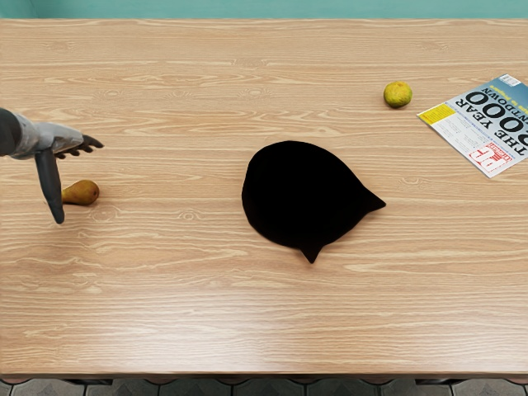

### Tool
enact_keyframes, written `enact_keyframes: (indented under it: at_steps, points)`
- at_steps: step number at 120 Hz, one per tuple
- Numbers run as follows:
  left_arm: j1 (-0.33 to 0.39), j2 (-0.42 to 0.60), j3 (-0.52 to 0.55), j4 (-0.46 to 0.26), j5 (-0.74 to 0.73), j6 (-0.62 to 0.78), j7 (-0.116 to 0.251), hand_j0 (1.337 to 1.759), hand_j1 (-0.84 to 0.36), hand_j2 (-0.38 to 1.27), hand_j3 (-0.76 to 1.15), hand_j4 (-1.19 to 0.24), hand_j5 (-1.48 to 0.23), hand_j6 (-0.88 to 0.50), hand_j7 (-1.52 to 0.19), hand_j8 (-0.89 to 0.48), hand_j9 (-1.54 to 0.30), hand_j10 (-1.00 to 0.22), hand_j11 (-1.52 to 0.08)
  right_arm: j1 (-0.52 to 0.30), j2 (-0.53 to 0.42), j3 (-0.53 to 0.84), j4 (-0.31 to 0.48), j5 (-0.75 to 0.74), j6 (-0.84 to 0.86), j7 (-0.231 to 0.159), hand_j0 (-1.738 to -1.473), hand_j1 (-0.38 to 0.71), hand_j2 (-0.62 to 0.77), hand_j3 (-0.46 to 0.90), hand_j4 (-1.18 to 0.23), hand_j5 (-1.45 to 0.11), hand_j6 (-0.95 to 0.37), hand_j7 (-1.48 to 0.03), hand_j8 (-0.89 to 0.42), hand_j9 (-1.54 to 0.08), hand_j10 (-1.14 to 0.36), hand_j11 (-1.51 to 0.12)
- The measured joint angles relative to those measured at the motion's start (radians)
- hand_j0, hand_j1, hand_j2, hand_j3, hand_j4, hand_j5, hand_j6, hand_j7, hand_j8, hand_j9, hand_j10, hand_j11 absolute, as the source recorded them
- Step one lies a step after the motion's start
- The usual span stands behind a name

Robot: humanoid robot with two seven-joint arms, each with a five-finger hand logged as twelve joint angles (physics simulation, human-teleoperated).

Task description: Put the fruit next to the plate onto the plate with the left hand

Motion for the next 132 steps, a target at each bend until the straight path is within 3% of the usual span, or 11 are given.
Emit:
enact_keyframes:
  at_steps: [40,132]
  points:
    - [0.069,-0.061,0.002,-0.029,0.168,0.159,-0.001,1.658,0.35,0.00,0.00,-0.01,0.00,-0.01,0.00,-0.01,0.00,0.00,0.00,0.000,0.000,0.000,-0.002,-0.001,-0.001,0.000,-1.658,-0.32,-0.01,0.00,-0.03,-0.04,-0.03,-0.04,-0.03,-0.04,-0.03,-0.04]
    - [0.200,-0.174,0.007,0.034,0.315,0.377,-0.005,1.658,0.22,0.02,0.00,-0.11,-0.14,-0.11,-0.14,-0.11,-0.14,-0.11,-0.14,0.000,0.000,0.000,-0.002,-0.001,0.000,0.000,-1.658,-0.32,-0.01,0.00,-0.03,-0.03,-0.03,-0.03,-0.03,-0.03,-0.03,-0.03]
